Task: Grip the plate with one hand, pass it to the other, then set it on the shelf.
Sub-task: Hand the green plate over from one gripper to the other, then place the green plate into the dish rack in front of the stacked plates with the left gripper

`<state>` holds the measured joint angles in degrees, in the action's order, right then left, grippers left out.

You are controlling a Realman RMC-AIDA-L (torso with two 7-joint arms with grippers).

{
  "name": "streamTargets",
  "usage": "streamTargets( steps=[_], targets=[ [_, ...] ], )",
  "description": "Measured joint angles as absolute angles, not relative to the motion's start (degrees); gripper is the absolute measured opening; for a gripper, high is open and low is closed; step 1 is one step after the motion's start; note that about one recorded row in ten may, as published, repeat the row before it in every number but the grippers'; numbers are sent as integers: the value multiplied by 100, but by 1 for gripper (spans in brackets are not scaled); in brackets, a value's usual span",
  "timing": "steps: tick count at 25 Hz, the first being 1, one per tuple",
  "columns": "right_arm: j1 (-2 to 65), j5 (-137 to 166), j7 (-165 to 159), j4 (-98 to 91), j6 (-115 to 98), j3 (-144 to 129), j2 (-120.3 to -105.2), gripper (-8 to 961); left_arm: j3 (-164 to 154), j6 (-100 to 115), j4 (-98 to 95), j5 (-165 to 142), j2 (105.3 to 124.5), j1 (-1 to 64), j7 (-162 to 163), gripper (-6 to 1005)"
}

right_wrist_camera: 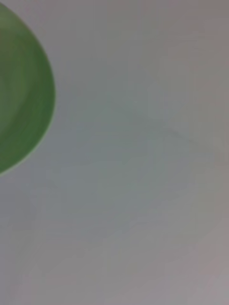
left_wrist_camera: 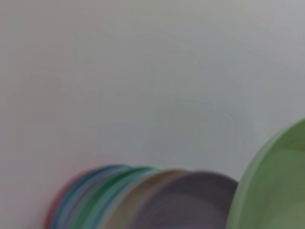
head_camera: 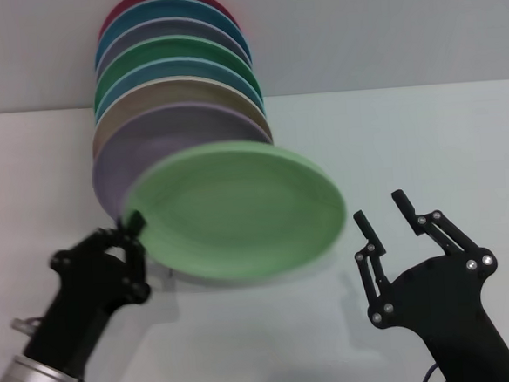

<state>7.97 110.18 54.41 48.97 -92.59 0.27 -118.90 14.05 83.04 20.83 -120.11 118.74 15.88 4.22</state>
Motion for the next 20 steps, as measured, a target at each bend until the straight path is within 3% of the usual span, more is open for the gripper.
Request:
streamTargets(
  steps=[10,20],
  targets=[
    [833,10835,5322,4599,-9297,-78,-11913,322,2057,9443,1995,-12026,11803,1505,499,35],
    [840,10690,5201,4379,-9233,-11,-11929,321,2261,9205,1537,-12026,11852,1791,431,37]
  ],
)
